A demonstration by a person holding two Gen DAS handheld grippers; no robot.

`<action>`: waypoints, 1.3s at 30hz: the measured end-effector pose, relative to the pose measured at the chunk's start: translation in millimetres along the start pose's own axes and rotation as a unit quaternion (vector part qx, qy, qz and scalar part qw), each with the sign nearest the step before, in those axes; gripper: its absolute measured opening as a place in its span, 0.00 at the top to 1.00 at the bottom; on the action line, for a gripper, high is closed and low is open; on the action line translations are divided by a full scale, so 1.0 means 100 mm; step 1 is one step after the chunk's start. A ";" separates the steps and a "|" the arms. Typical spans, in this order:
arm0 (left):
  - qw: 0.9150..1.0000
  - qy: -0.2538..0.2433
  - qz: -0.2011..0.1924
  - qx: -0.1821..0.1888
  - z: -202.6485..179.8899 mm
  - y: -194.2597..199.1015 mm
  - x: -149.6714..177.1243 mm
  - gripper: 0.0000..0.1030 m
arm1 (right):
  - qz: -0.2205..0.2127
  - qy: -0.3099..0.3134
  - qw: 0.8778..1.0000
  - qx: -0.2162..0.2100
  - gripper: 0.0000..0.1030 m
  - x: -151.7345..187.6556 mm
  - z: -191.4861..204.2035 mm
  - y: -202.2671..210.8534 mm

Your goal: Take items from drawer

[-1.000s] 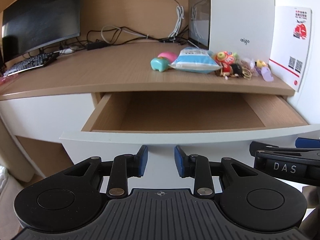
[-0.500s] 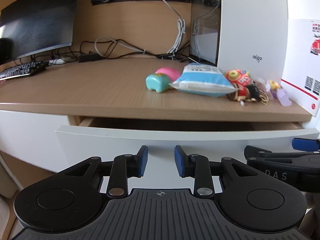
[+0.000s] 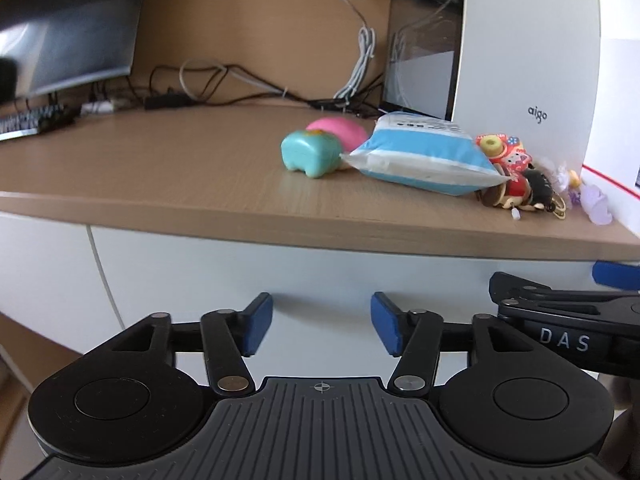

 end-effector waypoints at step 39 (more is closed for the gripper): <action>0.998 -0.053 0.002 0.028 -0.41 3.00 0.53 0.84 | 0.039 -0.101 0.994 -0.011 0.00 0.68 -0.35 3.02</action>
Point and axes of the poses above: each gripper's, at about its wrist camera, not at the fingertips, and y roughly against the way its jaws point, z to its left, x to its underside, the point moved 5 cm from there along -y, roughly the way its jaws point, and after that the axes turned 13 degrees about y, right-handed, at the moved point
